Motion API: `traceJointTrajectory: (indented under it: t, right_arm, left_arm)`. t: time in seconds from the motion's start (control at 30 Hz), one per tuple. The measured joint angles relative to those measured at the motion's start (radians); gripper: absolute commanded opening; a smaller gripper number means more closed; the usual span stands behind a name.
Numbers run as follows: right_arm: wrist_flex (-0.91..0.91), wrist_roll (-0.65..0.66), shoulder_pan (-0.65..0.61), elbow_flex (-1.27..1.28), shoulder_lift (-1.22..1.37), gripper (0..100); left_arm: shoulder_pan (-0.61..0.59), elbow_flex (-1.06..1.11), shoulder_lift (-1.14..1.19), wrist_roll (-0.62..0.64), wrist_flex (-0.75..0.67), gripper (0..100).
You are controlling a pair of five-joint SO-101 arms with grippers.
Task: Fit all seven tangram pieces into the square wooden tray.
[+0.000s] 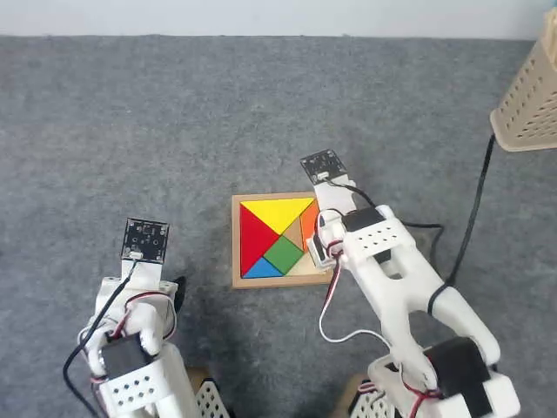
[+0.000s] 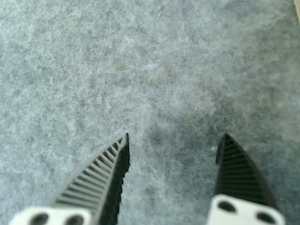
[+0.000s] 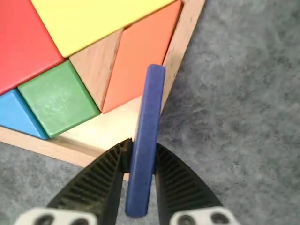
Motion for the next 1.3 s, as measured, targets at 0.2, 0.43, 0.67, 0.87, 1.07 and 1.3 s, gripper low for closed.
traceJointTrajectory:
  t: [0.2,0.43,0.67,0.87,1.07,1.3]
  right_arm:
    - [0.000,0.000,-0.002,0.000,0.000,13.9]
    - [0.037,0.002,-0.002,-0.064,0.000,11.2]
    - [0.055,0.002,-0.072,-0.104,0.006,11.3]
    - [0.055,0.023,-0.101,-0.104,0.006,11.3]
    - [0.055,0.100,-0.107,-0.104,0.006,11.2]
    - [-0.009,0.101,-0.003,-0.104,0.006,2.1]
  left_arm:
    - [0.000,0.000,0.000,0.000,0.000,28]
    - [0.000,0.000,0.000,0.000,0.000,28]
    - [0.000,0.000,0.000,0.000,0.000,28]
    - [0.000,0.000,0.000,0.000,0.000,28]
    - [0.000,0.000,0.000,0.000,0.000,28]
    - [0.000,0.000,0.000,0.000,0.000,28]
